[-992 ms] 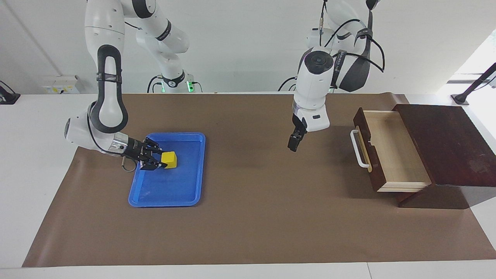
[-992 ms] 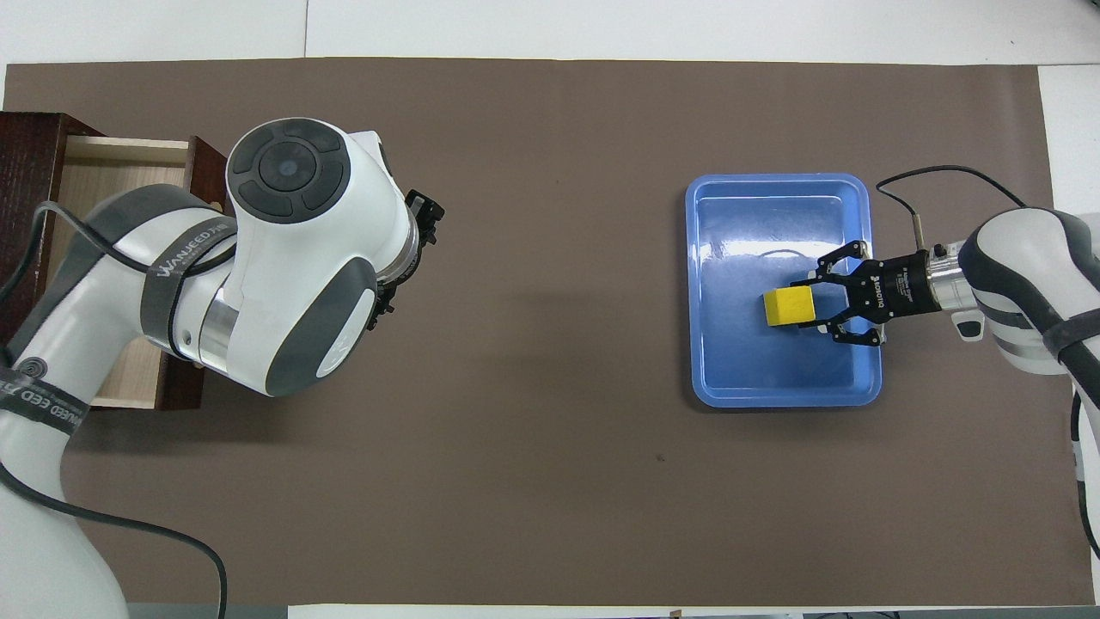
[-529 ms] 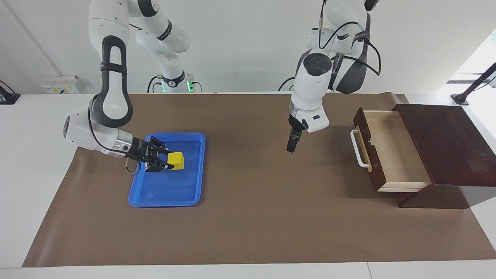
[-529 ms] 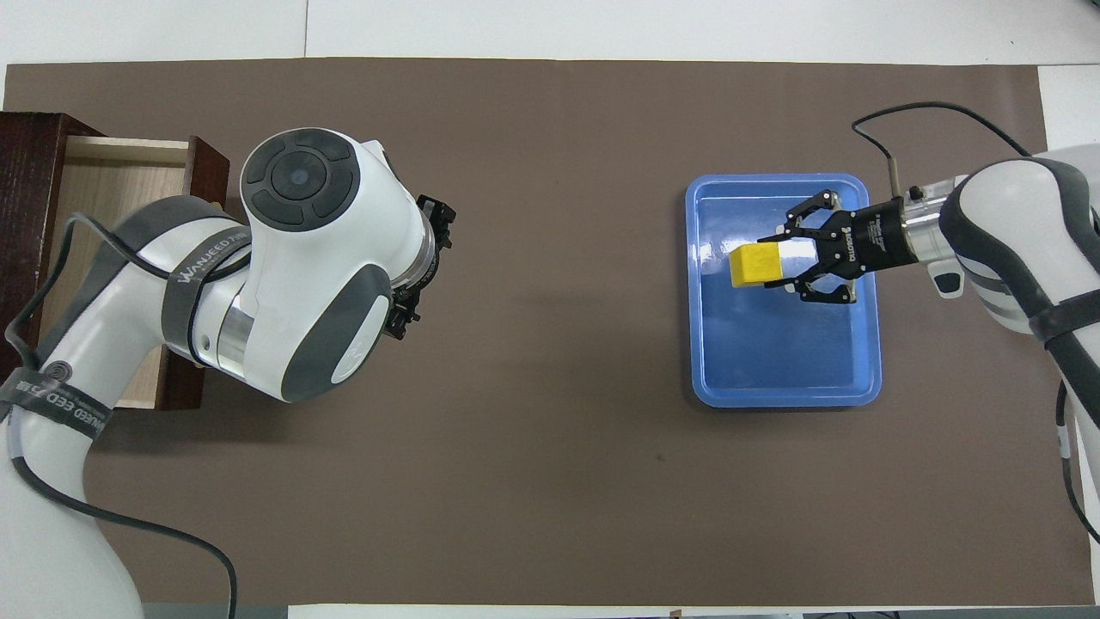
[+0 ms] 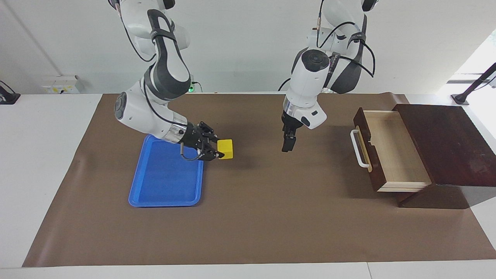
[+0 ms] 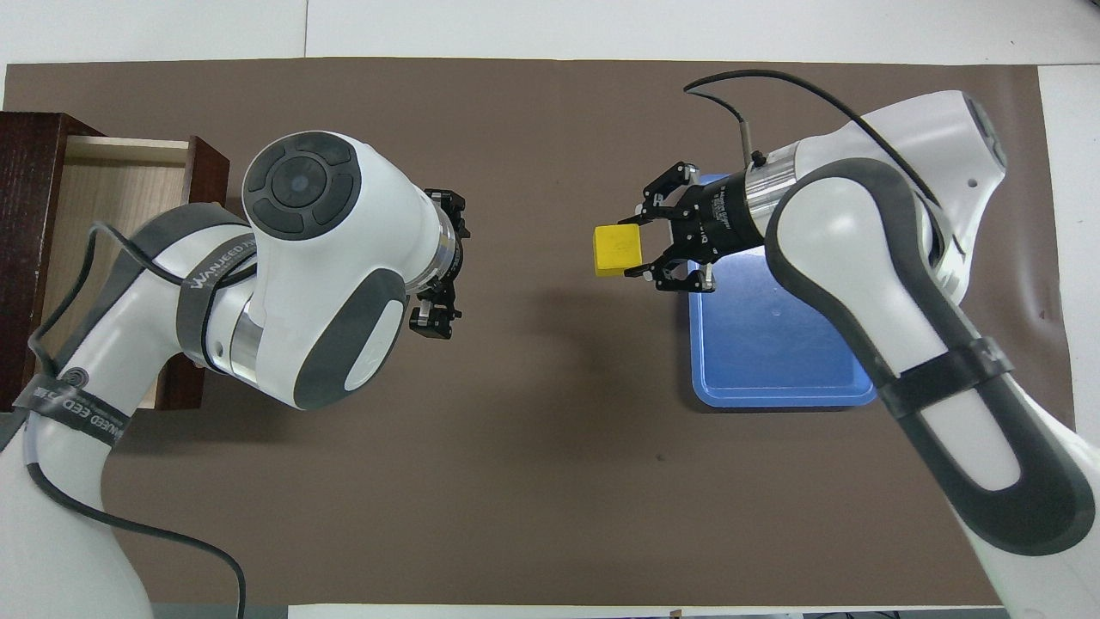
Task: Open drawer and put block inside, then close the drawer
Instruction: 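Carry the block toward the left gripper while the left gripper reaches it, then grasp the block with the left gripper while the right gripper opens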
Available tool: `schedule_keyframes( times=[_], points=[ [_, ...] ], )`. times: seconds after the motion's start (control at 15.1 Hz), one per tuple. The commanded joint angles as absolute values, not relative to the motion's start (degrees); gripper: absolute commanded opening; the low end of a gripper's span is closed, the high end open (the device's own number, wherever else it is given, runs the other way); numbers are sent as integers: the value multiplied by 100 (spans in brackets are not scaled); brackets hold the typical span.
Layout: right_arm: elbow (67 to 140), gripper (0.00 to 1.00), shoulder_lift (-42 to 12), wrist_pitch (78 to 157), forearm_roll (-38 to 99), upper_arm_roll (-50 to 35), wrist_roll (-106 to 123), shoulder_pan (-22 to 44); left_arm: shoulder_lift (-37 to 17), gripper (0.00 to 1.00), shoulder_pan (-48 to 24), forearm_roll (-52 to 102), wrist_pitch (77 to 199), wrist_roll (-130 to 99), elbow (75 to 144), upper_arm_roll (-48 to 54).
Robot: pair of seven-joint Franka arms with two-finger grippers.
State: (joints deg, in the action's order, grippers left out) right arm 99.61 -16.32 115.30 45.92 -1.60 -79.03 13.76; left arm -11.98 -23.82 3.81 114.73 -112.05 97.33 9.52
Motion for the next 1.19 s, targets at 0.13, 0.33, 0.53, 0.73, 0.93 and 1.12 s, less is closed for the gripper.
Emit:
schedule_keyframes(
  times=[0.13,0.33,0.53,0.73,0.93,1.12],
  points=[
    [9932,0,-1626,11856,4931,-123,-8191,1889,-2317,100,-3128,492,11295,-12435,8318,835],
    [9932,0,-1617,11848,4939,-149,-8200,1934,-2470,100,-3366,308,11092,-12839,8174,791],
    [9932,0,-1617,11830,4939,-149,-8191,1925,-2470,100,-3375,255,11109,-13148,8183,791],
    [9932,0,-1617,11830,4931,-149,-8165,1925,-2461,100,-3340,237,11109,-13358,8200,791],
    [9932,0,-1600,11813,4931,-149,-8165,1925,-2461,88,-3296,176,11092,-13754,8191,721],
    [9932,0,-1600,11804,4922,-149,-8165,1916,-2435,58,-3287,53,11074,-13755,8200,721]
  ],
)
